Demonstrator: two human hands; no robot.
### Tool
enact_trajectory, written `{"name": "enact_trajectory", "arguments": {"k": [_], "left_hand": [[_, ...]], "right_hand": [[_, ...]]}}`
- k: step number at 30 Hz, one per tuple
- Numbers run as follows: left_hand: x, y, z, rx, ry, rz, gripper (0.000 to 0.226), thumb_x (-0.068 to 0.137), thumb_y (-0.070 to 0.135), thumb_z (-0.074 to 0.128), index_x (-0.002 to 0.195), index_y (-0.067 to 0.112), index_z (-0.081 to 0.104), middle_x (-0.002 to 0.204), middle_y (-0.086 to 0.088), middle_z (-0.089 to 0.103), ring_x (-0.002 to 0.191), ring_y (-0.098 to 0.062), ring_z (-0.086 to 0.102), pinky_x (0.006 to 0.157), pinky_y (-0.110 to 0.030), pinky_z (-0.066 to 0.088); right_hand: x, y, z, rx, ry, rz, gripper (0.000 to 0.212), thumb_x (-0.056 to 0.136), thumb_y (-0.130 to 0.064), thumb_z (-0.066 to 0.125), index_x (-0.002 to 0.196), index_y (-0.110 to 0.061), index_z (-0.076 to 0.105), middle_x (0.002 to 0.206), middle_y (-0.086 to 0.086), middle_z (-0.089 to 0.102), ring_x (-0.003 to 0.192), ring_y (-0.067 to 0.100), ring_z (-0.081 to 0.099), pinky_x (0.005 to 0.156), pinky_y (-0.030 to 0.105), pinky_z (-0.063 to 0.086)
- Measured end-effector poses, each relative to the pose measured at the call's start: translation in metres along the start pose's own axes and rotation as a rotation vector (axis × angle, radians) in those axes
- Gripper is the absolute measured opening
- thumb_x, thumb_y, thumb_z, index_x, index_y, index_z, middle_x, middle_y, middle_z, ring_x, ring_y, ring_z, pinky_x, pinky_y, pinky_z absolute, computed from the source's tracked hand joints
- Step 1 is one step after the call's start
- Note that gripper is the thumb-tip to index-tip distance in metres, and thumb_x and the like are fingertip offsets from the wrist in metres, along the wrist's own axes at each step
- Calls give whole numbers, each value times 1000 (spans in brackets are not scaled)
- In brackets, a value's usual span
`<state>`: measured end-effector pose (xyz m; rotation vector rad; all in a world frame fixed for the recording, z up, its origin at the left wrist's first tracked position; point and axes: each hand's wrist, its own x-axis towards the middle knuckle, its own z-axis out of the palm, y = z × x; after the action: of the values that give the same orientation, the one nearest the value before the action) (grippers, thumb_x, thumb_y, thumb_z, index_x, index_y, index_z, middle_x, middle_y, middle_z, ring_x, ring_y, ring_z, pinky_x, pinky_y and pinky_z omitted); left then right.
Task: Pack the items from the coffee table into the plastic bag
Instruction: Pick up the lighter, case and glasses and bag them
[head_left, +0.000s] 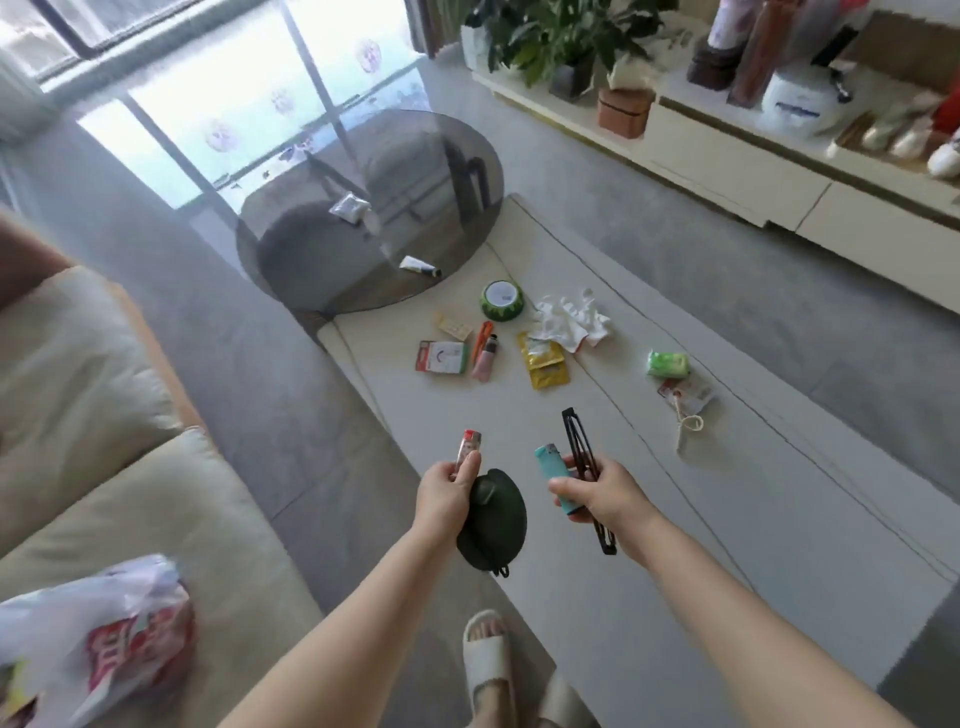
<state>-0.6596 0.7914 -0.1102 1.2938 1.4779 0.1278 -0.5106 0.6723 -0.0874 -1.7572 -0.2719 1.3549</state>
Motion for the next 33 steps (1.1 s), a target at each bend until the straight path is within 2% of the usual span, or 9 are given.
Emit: {"name": "enact_trajectory", "arguments": {"k": [6,11,14,16,20,23,26,29,33], "left_hand": [[-44,-26,-140,-246,235,-60,39,92,47,53,81,10,58,76,-5,57,75,-19,52,71,-32,39],[-49,-76,-235,-475,348,-139,61,59,74,60,68,14,60,73,-8,61,75,-23,57,73,-34,45],[-76,-76,-288,-580,376,-160,37,89,45,59,73,12,57,72,-4,59,69,-20,57,62,-22,48],[-78,-90,-316,-603,392,-188,33,95,36,54,70,14,55,70,1,57,70,-18,56,53,-14,46],[-80,-127,-373,-780,488,-199,32,92,34,57,86,4,62,91,-13,66,92,-27,59,72,-31,49],[-87,-157,-412,-935,521,-230,35,93,33,57,109,2,60,104,-17,63,95,-29,59,68,-30,50],[-95,-191,-446,-1064,577,-268,34,93,30,58,114,4,59,107,-13,62,98,-28,57,66,-30,49],[-99,-224,-474,-1109,644,-297,30,92,25,60,115,6,60,117,-13,63,110,-30,57,91,-40,49],[-105,-257,-505,-1148,715,-327,19,92,13,60,107,1,61,98,-14,67,92,-30,62,75,-37,54]], "right_hand": [[-27,-56,121,-197,-210,-46,18,85,-6,65,94,-17,55,89,6,61,79,18,61,60,24,49],[-45,-89,236,-373,-390,-93,21,84,-3,64,98,-12,52,82,4,56,70,12,56,61,25,48],[-53,-103,302,-453,-447,-139,23,83,-5,65,104,-9,56,82,5,59,66,10,57,55,22,47],[-59,-107,338,-487,-468,-145,22,82,-5,66,102,-9,56,83,7,61,65,11,58,54,20,46],[-69,-106,415,-560,-520,-138,20,81,-7,67,97,-14,56,88,6,63,74,16,62,59,24,49],[-78,-98,470,-618,-571,-114,25,81,-4,66,102,-10,55,84,6,62,72,17,62,60,25,49],[-86,-83,520,-663,-642,-71,29,79,-2,66,104,-10,55,82,8,61,73,19,60,58,26,49],[-90,-65,565,-746,-695,-31,22,81,-3,62,99,-12,55,81,5,60,68,16,59,57,25,51],[-92,-45,617,-848,-741,20,28,82,-4,58,105,-20,55,81,5,60,55,14,59,48,25,49]]}}
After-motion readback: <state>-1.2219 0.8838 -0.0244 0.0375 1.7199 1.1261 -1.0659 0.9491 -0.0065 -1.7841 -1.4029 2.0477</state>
